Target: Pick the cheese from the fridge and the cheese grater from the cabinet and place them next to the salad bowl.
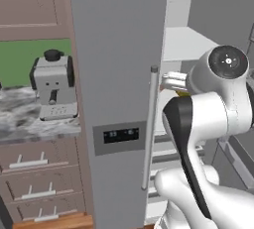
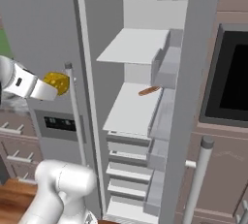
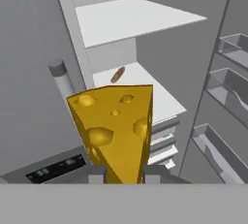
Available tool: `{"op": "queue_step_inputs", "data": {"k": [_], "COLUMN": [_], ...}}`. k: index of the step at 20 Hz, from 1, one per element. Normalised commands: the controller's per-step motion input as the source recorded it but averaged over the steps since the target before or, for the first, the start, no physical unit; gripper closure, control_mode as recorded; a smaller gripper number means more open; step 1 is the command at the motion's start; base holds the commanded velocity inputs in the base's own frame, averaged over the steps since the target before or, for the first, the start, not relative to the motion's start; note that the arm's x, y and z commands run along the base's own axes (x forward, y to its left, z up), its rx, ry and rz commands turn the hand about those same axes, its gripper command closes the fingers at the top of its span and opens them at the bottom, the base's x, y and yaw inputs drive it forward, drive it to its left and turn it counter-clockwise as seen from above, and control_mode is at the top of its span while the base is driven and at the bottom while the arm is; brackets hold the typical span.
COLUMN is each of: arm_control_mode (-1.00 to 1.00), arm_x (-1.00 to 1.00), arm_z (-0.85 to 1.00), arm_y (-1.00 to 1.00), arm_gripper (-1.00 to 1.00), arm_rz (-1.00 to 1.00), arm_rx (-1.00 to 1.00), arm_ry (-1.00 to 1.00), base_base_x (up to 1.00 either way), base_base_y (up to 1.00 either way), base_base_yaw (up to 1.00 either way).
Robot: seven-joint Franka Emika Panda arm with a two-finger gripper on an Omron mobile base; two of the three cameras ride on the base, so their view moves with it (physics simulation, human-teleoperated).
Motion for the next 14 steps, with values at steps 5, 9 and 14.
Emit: {"op": "queue_step_inputs", "data": {"k": [5, 9, 14], "arm_control_mode": [1.0, 1.0, 1.0], "arm_x": [0.0, 0.0, 0.0], "arm_z": [0.0, 0.0, 0.0], "arm_y": [0.0, 0.0, 0.0], "arm_gripper": [1.0, 1.0, 1.0], "arm_rz": [0.0, 0.0, 0.0], "arm_rx": [0.0, 0.0, 0.0], "arm_ry": [0.0, 0.0, 0.0], "base_base_x": [-0.28, -0.19, -0.22], "base_base_y": [0.8, 0.77, 0.57], "base_base_yaw": [0.25, 0.39, 0.57]}}
